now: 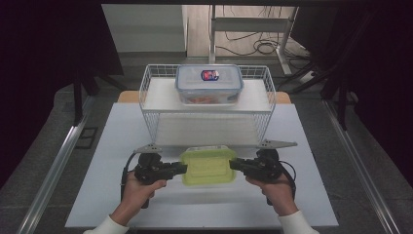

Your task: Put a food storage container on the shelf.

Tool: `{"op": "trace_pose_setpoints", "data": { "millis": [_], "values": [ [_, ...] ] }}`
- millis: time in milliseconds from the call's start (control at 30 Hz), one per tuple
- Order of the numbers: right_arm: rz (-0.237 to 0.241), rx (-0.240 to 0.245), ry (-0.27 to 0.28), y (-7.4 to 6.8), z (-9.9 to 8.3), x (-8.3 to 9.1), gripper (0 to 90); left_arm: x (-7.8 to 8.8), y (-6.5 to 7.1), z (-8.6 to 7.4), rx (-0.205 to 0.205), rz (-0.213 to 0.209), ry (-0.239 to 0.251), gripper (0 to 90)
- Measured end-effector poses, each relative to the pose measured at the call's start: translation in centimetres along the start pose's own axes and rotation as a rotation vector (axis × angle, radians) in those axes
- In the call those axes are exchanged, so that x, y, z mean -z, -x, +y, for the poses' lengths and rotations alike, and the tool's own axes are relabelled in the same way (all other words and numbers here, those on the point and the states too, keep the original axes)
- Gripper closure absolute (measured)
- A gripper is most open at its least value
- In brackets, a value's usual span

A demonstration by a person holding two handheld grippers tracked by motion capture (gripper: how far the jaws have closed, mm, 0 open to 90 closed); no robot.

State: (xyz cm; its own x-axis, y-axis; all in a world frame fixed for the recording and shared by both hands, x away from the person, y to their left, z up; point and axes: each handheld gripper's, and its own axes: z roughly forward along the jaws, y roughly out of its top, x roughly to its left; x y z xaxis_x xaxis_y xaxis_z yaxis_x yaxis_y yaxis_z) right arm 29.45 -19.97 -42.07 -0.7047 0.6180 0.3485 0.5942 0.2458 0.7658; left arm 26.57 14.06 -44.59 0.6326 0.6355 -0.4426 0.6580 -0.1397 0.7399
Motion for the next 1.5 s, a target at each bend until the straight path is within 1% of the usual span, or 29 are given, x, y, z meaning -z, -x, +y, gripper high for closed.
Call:
{"op": "trace_pose_setpoints", "data": {
  "millis": [200,367,433,533,767,900,1067,1167,1333,1500],
  "values": [
    [-0.006,0.015,0.010,-0.4,1.0,0.5,79.0,0.5,0.3,1.0,-0.010,0.000,0.011,77.0],
    [-0.011,0.027,0.026,-0.6,2.1,1.1,79.0,1.1,0.8,2.3,-0.024,0.004,0.026,76.9],
    [-0.017,0.037,0.034,-0.8,2.6,1.4,79.0,1.4,1.0,2.9,-0.038,0.015,0.029,76.9],
    [-0.021,0.049,0.045,-1.0,3.4,1.7,79.1,1.9,1.2,3.8,-0.051,0.017,0.041,76.9],
    [-0.028,0.078,0.083,-1.5,5.7,2.7,79.1,3.2,2.0,6.4,-0.085,0.027,0.073,77.0],
    [-0.037,0.098,0.100,-1.7,7.2,3.3,79.1,3.9,2.5,8.2,-0.115,0.043,0.088,77.0],
    [-0.045,0.109,0.115,-1.8,9.1,3.8,79.1,4.8,3.1,10.3,-0.138,0.055,0.110,76.9],
    [-0.040,0.112,0.127,-1.8,10.2,4.2,79.0,5.2,3.2,11.3,-0.144,0.057,0.120,76.9],
    [-0.048,0.126,0.140,-1.9,11.7,4.6,79.1,5.7,3.3,12.8,-0.165,0.064,0.123,77.0],
    [-0.047,0.133,0.151,-1.8,12.9,4.9,79.1,6.0,3.3,14.0,-0.168,0.062,0.131,76.9]
  ]
}}
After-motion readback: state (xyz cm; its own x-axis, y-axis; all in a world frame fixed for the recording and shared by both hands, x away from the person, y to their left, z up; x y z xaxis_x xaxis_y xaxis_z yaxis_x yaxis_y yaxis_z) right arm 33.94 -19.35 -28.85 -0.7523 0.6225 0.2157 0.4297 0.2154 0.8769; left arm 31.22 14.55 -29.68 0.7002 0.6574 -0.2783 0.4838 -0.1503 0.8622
